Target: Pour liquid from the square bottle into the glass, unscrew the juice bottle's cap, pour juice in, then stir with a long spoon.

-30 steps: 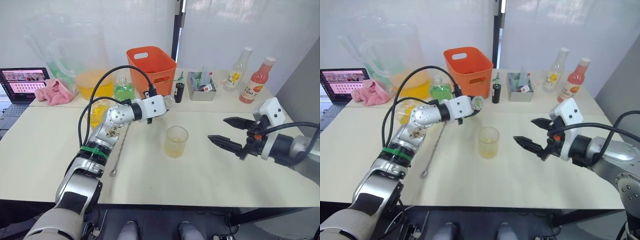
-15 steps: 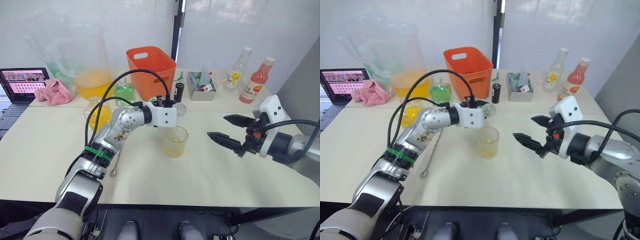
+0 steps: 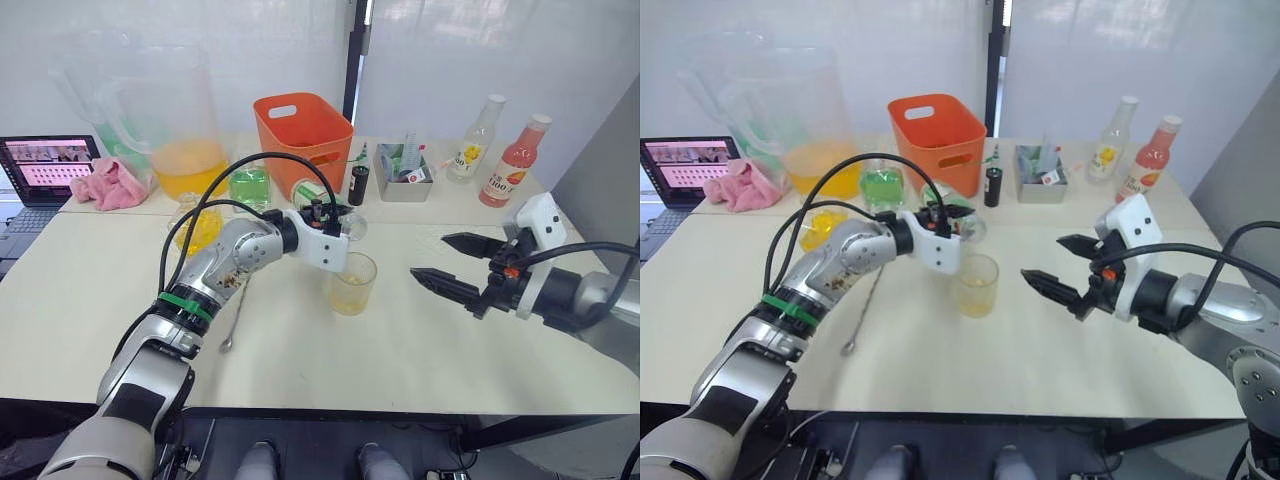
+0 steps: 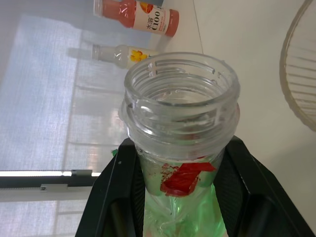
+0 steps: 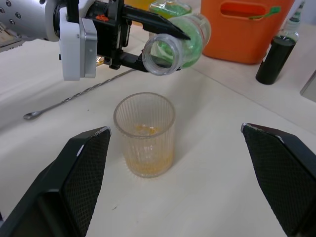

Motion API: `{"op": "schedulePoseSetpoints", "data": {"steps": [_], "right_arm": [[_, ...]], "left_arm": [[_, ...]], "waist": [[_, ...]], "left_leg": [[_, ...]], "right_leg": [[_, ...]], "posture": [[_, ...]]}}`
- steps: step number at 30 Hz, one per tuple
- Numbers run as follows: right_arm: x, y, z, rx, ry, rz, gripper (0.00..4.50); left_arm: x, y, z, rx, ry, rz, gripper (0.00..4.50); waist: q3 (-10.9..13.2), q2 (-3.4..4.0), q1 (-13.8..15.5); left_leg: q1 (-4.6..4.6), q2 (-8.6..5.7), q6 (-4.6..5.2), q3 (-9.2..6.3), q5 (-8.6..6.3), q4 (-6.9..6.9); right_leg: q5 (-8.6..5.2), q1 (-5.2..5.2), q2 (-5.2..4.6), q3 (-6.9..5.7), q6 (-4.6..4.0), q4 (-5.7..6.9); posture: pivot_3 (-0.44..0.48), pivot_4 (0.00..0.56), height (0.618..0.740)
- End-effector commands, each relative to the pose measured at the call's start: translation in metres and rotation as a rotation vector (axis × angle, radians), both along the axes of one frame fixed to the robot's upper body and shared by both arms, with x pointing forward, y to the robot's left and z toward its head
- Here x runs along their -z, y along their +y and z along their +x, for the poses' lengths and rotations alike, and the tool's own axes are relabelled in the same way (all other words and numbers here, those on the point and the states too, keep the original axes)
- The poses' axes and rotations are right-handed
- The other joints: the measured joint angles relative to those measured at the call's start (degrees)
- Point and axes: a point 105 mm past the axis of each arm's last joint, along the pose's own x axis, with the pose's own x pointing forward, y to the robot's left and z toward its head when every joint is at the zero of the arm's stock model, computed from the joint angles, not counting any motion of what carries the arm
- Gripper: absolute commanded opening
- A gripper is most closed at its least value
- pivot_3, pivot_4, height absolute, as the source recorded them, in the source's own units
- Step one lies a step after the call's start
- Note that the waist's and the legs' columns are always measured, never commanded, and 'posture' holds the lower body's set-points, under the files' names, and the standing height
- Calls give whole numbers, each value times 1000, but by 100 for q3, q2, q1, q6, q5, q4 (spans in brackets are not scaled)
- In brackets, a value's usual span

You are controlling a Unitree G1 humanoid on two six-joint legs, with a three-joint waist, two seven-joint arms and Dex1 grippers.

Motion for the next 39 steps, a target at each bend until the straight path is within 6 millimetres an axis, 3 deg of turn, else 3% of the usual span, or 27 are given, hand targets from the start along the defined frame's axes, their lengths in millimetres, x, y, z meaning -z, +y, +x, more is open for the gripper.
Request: {"op": "schedulePoseSetpoints", "data": {"steps": [1,15,39], "right_arm": [[-4,1,-5,-18,-13,-25,4477],[9,-3,-15,-48,44,-75,4477],[10,-5,-13,-40,40,-79,4477]], "left_arm": [[-19,-6,-8,49,-113,-14,1418],[-11,-4,-7,51,-158,13,1418],[-7,-9,-9,59,-228,54,1418]], "waist": [[0,0,1],[0,0,0],[0,0,4]], "left_leg": [[0,0,0,0,0,0],[0,0,0,0,0,5],[0,-1,0,-1,1,9]], "right_leg": [[0,0,0,0,0,0],[1,1,0,0,0,3],[2,2,0,0,2,6]], "posture": [[0,150,740],[0,150,740],[0,150,740]]}}
